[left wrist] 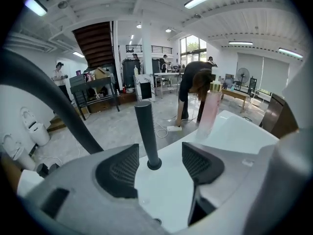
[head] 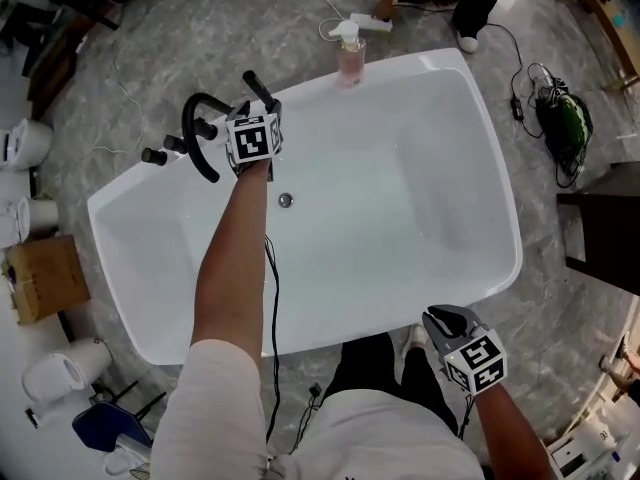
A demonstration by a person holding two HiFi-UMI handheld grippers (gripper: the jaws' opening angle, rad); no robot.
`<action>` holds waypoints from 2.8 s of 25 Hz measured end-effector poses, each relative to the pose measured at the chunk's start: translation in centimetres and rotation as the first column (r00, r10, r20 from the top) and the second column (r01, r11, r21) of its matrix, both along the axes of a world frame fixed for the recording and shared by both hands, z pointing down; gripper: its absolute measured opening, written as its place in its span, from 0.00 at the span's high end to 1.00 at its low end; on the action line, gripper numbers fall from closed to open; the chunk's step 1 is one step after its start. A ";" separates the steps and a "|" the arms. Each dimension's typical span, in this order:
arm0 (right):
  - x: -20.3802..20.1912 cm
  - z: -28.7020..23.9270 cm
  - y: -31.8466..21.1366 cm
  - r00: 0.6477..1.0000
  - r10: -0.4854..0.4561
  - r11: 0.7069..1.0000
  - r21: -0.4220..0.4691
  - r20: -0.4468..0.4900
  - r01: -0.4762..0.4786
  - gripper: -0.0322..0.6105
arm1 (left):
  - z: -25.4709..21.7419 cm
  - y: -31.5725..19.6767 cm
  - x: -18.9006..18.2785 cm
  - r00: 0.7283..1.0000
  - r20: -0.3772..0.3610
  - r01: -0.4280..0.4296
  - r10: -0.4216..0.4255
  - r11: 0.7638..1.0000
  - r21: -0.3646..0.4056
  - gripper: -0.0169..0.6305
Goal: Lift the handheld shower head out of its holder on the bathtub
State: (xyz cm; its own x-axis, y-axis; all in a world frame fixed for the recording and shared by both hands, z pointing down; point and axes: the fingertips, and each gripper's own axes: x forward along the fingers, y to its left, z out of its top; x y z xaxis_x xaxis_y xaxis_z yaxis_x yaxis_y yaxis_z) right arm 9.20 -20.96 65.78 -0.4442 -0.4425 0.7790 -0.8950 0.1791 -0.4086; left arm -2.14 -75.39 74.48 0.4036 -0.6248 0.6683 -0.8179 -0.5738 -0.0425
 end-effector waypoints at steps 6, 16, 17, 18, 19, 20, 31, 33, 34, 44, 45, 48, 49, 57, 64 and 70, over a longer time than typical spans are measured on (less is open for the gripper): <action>-0.5 1.8 1.5 1.000 -0.002 0.999 -0.052 0.010 0.002 0.86 | 2.5 -2.5 0.1 1.000 0.024 0.015 -0.014 1.000 -0.008 0.55; -1.5 2.6 2.5 0.999 0.028 0.997 -0.078 0.027 -0.026 0.86 | 4.1 -5.1 0.7 0.999 0.051 0.021 -0.021 1.000 -0.015 0.59; -1.6 2.6 2.5 0.999 0.028 0.997 -0.079 0.028 -0.026 0.86 | 4.0 -5.3 0.9 0.998 0.052 0.022 -0.021 1.000 -0.013 0.60; -1.7 2.5 2.4 0.999 0.029 0.996 -0.079 0.031 -0.027 0.86 | 4.0 -5.5 1.1 0.998 0.056 0.024 -0.023 1.000 -0.011 0.62; -1.8 2.5 2.4 0.999 0.030 0.997 -0.078 0.033 -0.028 0.86 | 4.0 -5.7 1.1 0.998 0.061 0.029 -0.028 1.000 -0.011 0.65; -1.9 2.4 2.3 0.999 0.032 0.997 -0.077 0.034 -0.029 0.86 | 4.1 -5.8 1.0 0.997 0.065 0.034 -0.034 0.999 -0.011 0.67; -1.6 1.9 2.2 0.999 0.037 0.998 -0.059 0.031 -0.035 0.87 | 3.9 -5.1 0.6 0.996 0.061 0.069 -0.068 0.997 -0.017 0.76; -1.7 1.8 2.2 0.999 0.037 0.998 -0.052 0.032 -0.035 0.87 | 3.6 -4.8 0.6 0.996 0.062 0.072 -0.071 0.997 -0.014 0.76; -1.7 1.8 2.3 0.999 0.035 0.998 -0.050 0.032 -0.033 0.87 | 3.4 -4.6 0.5 0.995 0.064 0.072 -0.071 0.997 -0.009 0.76; -1.4 0.1 2.5 0.999 0.021 1.000 -0.003 0.049 -0.021 0.88 | -0.7 -2.6 0.2 0.996 0.057 0.071 -0.073 0.997 0.032 0.76; -1.4 -0.1 2.4 0.999 0.019 1.000 0.005 0.049 -0.019 0.88 | -1.2 -2.6 0.4 0.996 0.048 0.070 -0.071 0.997 0.039 0.76; -1.8 -0.4 2.2 0.999 0.009 1.000 0.025 0.054 -0.011 0.88 | -2.9 -2.2 0.7 0.998 0.024 0.061 -0.062 0.996 0.065 0.76; -2.0 -0.5 2.3 0.998 0.001 1.000 0.031 0.057 -0.002 0.88 | -3.6 -2.1 0.6 0.998 0.019 0.055 -0.057 0.995 0.080 0.76; -2.3 -1.7 3.2 0.996 -0.055 0.997 0.060 0.071 0.050 0.88 | -8.0 0.7 -0.7 0.997 0.023 0.064 -0.067 0.991 0.118 0.76; -1.6 -3.3 4.4 0.994 -0.073 0.993 0.093 0.076 0.066 0.88 | -11.6 2.9 -0.7 0.998 -0.004 0.056 -0.056 0.988 0.143 0.76; -1.2 -4.2 5.4 0.994 -0.086 0.990 0.117 0.068 0.078 0.88 | -14.9 5.2 -1.1 0.999 -0.010 0.040 -0.039 0.985 0.170 0.76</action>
State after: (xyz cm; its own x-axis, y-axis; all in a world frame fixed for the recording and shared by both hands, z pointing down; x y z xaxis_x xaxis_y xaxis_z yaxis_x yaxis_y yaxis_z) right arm 8.04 -15.51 61.58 -0.5364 -0.4865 0.6896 -0.8439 0.2999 -0.4448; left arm -3.21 -70.14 59.61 0.3802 -0.7451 0.5480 -0.8404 -0.5257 -0.1316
